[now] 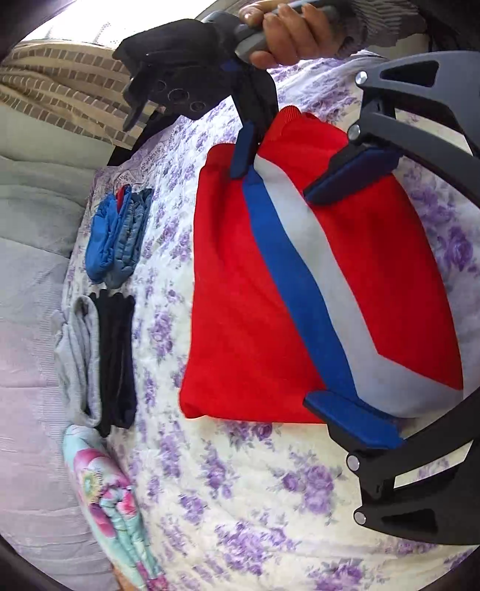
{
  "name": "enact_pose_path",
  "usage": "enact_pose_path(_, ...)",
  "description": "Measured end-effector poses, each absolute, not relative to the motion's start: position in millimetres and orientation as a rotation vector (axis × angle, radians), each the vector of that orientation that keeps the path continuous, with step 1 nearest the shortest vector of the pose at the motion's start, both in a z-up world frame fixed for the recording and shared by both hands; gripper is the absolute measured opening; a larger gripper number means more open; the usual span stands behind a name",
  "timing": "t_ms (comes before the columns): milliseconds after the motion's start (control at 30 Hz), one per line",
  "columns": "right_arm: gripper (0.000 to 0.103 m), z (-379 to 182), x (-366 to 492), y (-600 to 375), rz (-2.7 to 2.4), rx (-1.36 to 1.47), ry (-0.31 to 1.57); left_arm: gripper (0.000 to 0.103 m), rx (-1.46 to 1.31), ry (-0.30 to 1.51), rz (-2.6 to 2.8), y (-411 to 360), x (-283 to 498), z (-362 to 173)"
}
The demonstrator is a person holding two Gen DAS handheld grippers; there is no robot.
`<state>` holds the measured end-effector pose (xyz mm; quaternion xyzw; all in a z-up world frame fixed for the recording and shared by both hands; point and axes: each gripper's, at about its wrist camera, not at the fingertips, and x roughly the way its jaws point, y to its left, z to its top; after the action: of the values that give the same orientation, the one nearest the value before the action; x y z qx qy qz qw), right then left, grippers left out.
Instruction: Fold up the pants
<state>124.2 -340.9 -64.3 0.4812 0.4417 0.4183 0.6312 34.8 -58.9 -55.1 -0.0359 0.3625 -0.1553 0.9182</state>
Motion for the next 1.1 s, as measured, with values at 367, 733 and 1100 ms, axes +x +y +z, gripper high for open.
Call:
enact_pose_path(367,0.098,-81.7,84.4,-349.3,1.006,1.131,0.890,0.099,-0.254,0.824,-0.265,-23.1,49.2,-64.8)
enact_pose_path(733,0.099,-54.7,32.1,-375.6,0.486,0.674,0.854,0.098,-0.316,0.733,-0.102,34.6,32.0,-30.2)
enact_pose_path(1100,0.099,-66.3,40.0,-342.4,0.436,0.664,0.881,0.098,-0.262,0.817,-0.057,9.8,42.2,-50.5)
